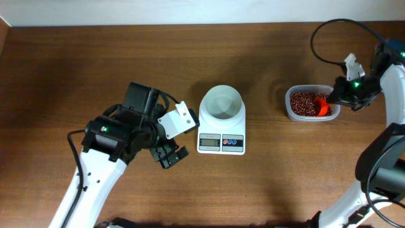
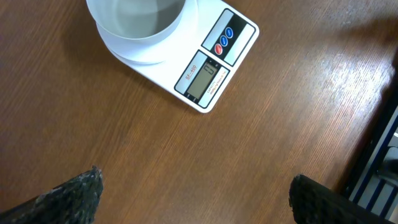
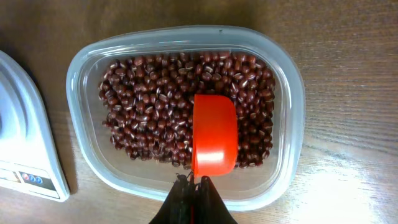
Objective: Scoop and weigh 50g on scale
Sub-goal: 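Dip the scoop into the red beans and scoop them up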
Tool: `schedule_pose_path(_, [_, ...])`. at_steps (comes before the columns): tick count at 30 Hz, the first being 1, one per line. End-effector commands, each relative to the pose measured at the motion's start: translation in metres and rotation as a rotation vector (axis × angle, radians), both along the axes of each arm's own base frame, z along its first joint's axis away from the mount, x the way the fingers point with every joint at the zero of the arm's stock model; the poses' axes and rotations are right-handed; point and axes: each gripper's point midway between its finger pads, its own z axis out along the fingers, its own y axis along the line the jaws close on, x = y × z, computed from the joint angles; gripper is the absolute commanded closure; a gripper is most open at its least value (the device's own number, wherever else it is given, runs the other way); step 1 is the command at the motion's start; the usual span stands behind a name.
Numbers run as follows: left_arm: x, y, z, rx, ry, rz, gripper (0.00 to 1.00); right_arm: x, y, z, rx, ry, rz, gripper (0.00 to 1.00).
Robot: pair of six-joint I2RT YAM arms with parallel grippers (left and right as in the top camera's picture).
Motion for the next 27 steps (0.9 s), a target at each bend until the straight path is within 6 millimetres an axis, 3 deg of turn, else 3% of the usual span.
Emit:
schedule_pose_path(1, [0.003, -0.002, 0.006, -0.014, -0.019, -0.015, 0.01, -0.01, 0.008, -0.031, 0.069, 0.061, 0.007, 0.96])
schedule_pose_path(6, [0.003, -0.002, 0.006, -0.013, -0.018, -0.015, 0.01, -0.016, 0.016, -0.028, 0.138, 0.075, -0.005, 0.96])
schedule_pose_path(9, [0.003, -0.002, 0.006, -0.013, -0.018, -0.015, 0.01, -0.015, 0.017, -0.014, 0.176, 0.037, -0.018, 0.96])
schedule_pose_path(27, [0.003, -0.002, 0.006, -0.014, -0.019, -0.015, 0.01, -0.016, -0.018, 0.017, 0.39, -0.093, -0.185, 0.96])
